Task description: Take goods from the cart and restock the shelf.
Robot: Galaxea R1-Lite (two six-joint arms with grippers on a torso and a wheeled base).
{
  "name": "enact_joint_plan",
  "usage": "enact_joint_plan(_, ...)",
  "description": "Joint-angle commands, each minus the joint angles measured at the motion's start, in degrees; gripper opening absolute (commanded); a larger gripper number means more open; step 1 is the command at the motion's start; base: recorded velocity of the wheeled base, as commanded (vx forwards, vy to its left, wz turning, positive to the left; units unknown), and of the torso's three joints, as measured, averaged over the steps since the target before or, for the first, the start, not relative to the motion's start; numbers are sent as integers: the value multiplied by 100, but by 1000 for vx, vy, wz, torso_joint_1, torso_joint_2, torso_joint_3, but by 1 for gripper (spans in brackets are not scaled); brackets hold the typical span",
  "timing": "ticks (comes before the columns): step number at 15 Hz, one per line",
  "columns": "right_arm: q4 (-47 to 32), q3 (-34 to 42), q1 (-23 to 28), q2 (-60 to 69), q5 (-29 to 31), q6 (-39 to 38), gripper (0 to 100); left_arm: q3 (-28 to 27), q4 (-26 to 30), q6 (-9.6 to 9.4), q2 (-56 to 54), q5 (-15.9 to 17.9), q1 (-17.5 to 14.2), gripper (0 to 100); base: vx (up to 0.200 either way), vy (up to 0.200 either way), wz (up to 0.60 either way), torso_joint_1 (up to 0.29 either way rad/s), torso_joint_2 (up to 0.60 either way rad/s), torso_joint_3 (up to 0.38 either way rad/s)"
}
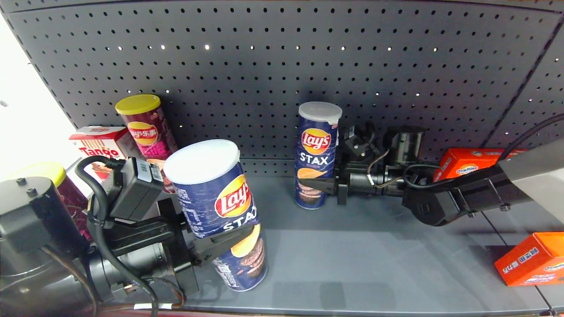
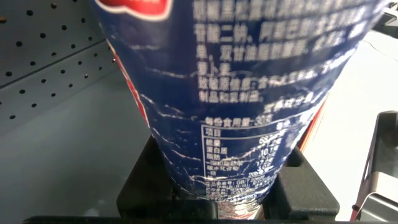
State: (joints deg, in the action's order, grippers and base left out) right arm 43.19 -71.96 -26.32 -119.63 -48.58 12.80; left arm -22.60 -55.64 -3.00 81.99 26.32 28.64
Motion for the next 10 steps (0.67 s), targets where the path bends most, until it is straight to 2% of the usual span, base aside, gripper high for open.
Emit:
enact_joint_plan(1, 14, 305, -58, 546, 6, 3, 0, -16, -8, 1, -8, 5, 10, 0, 0, 0, 0, 0, 0, 0)
enact_joint_plan(3, 23, 789, -84, 1064, 6, 3, 0, -34, -8, 1, -8, 5, 2, 0, 0, 0, 0, 0, 0, 0)
enact_joint_plan(5, 67, 1826, -268, 1917, 138, 3, 0, -43, -8, 1, -17, 5, 10, 0, 0, 0, 0, 0, 0, 0)
enact_joint_plan(6, 67, 2116, -348, 2110, 261, 12, 0, -43, -8, 1, -17, 5, 10, 0, 0, 0, 0, 0, 0, 0)
enact_joint_plan(8, 365, 2933, -620, 2550, 472, 21, 0, -43, -8, 1, -26, 5, 10, 0, 0, 0, 0, 0, 0, 0)
enact_joint_plan(10, 735, 3311, -734, 2611, 639, 12, 0, -51, 0, 1, -17, 5, 10, 0, 0, 0, 0, 0, 0, 0)
